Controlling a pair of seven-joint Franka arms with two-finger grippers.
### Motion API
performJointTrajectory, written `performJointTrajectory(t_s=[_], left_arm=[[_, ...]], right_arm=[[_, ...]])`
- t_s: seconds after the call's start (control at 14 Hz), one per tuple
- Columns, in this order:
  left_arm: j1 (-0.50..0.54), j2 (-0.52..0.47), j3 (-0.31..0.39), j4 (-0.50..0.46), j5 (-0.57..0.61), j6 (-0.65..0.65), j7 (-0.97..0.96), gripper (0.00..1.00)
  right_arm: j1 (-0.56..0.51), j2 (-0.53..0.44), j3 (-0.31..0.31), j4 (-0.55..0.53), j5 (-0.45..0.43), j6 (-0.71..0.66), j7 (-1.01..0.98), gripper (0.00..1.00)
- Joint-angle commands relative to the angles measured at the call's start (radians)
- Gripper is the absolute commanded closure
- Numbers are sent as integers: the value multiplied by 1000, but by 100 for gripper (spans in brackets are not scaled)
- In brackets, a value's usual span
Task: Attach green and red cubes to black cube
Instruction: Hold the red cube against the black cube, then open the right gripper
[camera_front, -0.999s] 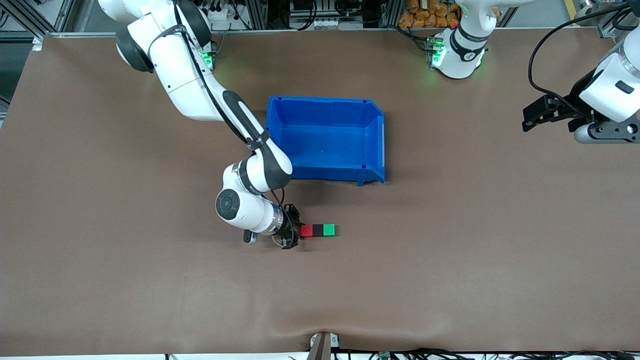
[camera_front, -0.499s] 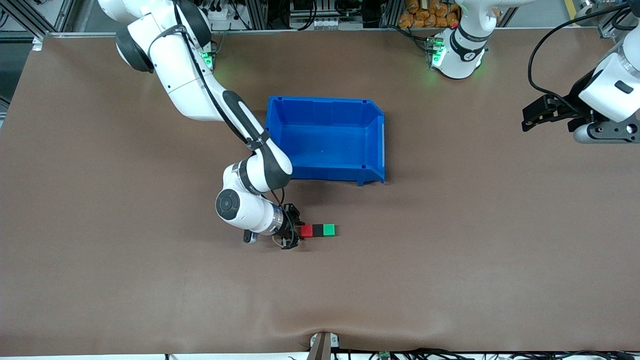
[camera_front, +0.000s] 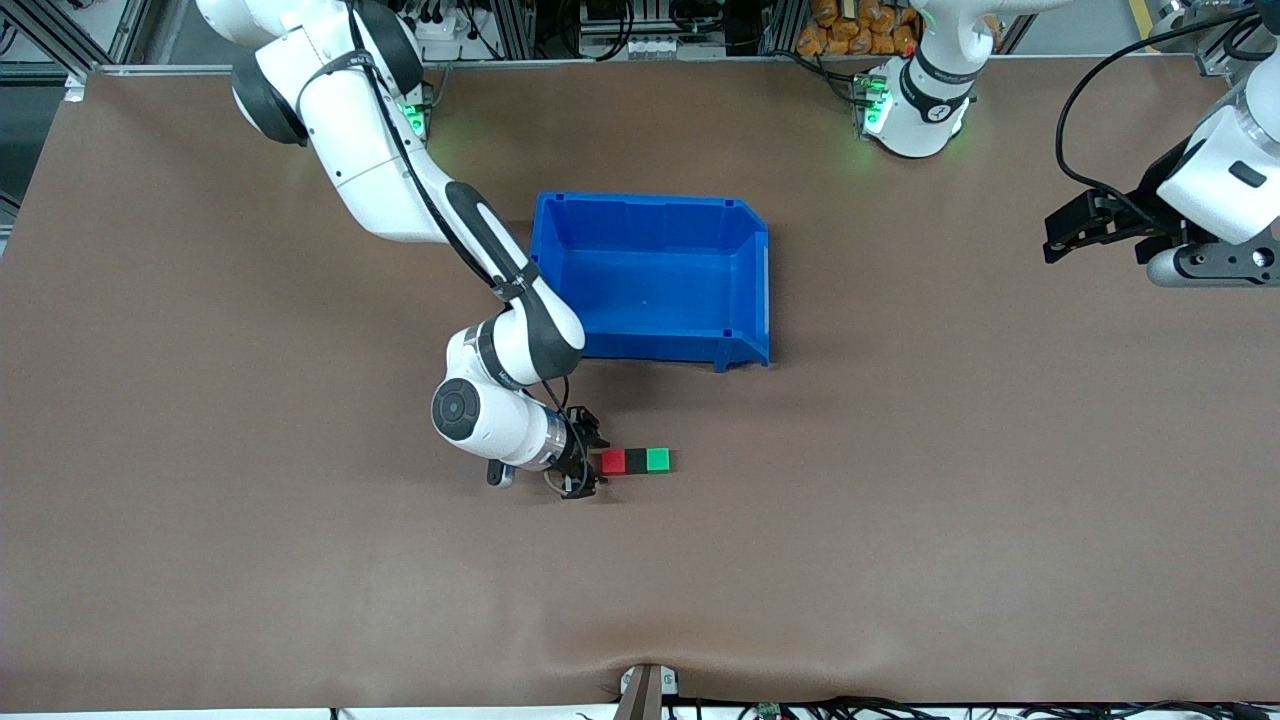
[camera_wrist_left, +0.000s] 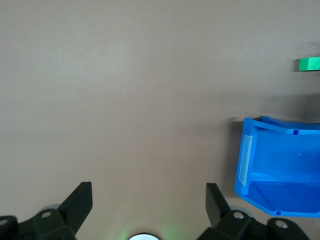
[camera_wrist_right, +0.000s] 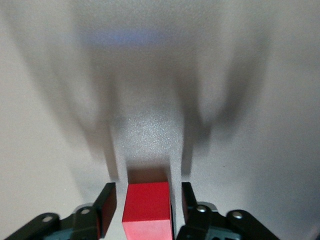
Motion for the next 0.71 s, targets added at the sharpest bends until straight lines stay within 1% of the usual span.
performJointTrajectory(t_s=[0.0, 0.29, 0.64], left_arm=[[-2, 0, -4, 4, 2, 6, 0, 0], [-1, 0, -5, 4, 2, 6, -2, 0], [-2, 0, -5, 4, 4, 6, -2, 0]], right_arm=[[13, 15, -11, 28, 0, -7, 19, 19], [17, 12, -14, 25, -16, -7, 19, 0], [15, 11, -14, 25, -20, -9, 19, 0]])
